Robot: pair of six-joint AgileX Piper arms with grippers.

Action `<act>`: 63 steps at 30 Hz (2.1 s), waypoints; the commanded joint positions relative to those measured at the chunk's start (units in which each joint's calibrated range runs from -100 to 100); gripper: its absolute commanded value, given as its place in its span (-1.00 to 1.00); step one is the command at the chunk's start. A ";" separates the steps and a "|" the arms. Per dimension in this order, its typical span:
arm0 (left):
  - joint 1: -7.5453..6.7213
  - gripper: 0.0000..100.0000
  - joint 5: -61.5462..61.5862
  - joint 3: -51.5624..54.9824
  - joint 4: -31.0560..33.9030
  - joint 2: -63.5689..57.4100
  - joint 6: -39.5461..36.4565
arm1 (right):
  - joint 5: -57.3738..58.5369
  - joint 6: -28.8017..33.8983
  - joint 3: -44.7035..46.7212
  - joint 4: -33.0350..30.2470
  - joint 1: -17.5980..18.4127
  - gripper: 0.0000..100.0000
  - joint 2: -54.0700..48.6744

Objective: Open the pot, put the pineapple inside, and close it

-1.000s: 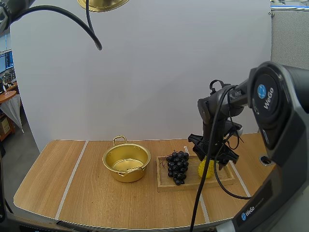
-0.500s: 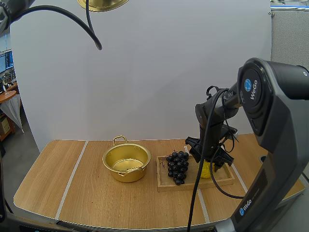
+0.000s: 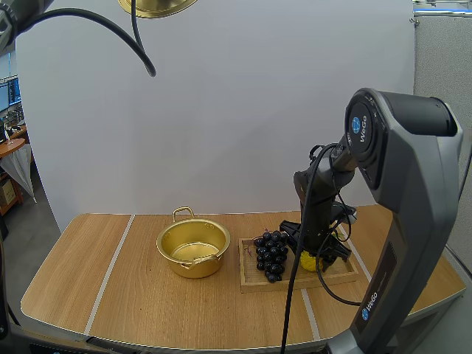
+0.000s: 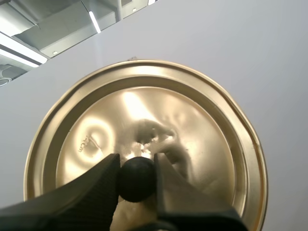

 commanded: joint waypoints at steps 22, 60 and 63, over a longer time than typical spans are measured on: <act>-0.09 -1.00 -1.97 -0.58 0.28 -0.63 -0.56 | 12.76 1.39 -4.27 0.93 -0.32 -1.00 0.42; -0.09 -1.00 -1.97 -0.58 0.28 -0.63 -0.56 | 10.31 -60.14 -16.08 31.11 12.46 -1.00 -34.42; -0.09 -1.00 -1.97 -0.58 0.28 -0.63 -0.56 | 8.25 -60.27 -16.08 31.11 13.78 -1.00 -31.03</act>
